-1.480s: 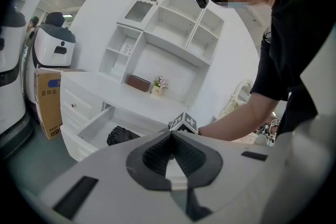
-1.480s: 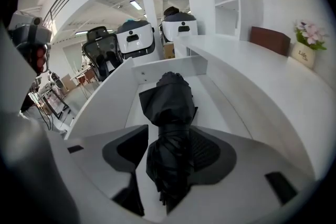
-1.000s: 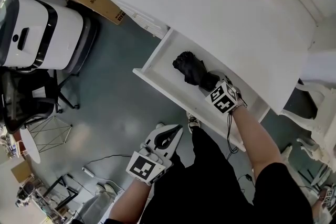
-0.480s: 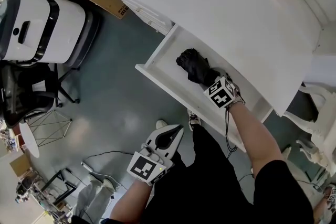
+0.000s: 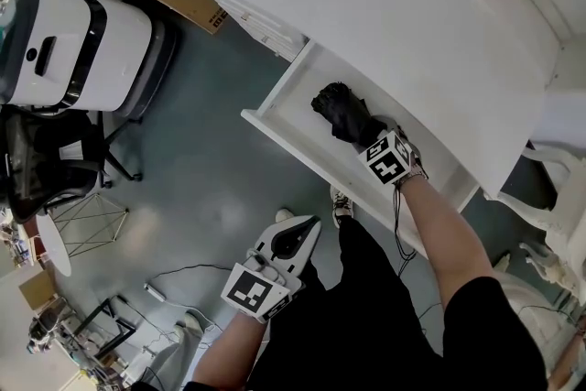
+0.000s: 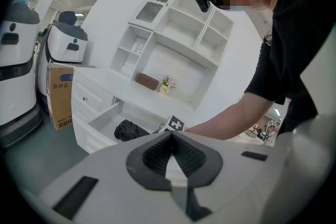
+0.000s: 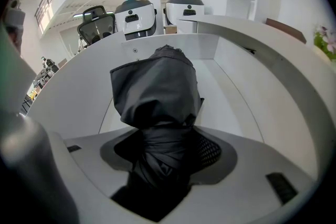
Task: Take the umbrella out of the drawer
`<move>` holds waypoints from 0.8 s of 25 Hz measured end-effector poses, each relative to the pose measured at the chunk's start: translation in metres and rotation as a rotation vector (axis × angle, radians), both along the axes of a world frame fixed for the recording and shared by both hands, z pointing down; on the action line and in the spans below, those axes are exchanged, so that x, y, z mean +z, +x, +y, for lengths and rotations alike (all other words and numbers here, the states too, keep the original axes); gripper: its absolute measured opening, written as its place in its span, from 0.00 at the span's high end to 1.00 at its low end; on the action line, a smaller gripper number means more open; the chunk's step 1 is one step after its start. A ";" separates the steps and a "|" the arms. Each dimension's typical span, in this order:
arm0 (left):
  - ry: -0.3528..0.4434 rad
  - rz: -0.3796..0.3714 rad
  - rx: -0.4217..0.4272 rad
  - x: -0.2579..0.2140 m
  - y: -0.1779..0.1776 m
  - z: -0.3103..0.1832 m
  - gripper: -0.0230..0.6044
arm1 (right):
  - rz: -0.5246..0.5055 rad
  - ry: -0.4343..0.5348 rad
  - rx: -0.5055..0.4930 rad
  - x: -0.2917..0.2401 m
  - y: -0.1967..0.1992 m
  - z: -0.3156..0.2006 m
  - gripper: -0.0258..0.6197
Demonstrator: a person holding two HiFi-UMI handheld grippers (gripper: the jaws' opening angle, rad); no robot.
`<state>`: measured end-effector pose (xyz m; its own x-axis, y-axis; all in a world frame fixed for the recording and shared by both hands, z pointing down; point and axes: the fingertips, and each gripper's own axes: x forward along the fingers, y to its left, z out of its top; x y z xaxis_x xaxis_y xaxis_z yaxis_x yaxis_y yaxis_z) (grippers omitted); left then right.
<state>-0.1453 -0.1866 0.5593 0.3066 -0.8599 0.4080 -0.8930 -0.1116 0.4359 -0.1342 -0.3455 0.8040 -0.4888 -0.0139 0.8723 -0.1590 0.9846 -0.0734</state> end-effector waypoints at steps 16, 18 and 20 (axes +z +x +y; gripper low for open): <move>0.049 -0.030 0.013 -0.026 -0.010 0.027 0.96 | -0.098 0.050 0.051 -0.063 0.005 0.011 0.58; 0.059 -0.032 0.032 -0.030 -0.010 0.029 0.96 | -0.115 0.064 0.074 -0.077 0.006 0.012 0.58; 0.073 -0.035 0.055 -0.035 -0.011 0.033 0.96 | -0.137 0.080 0.102 -0.093 0.008 0.013 0.58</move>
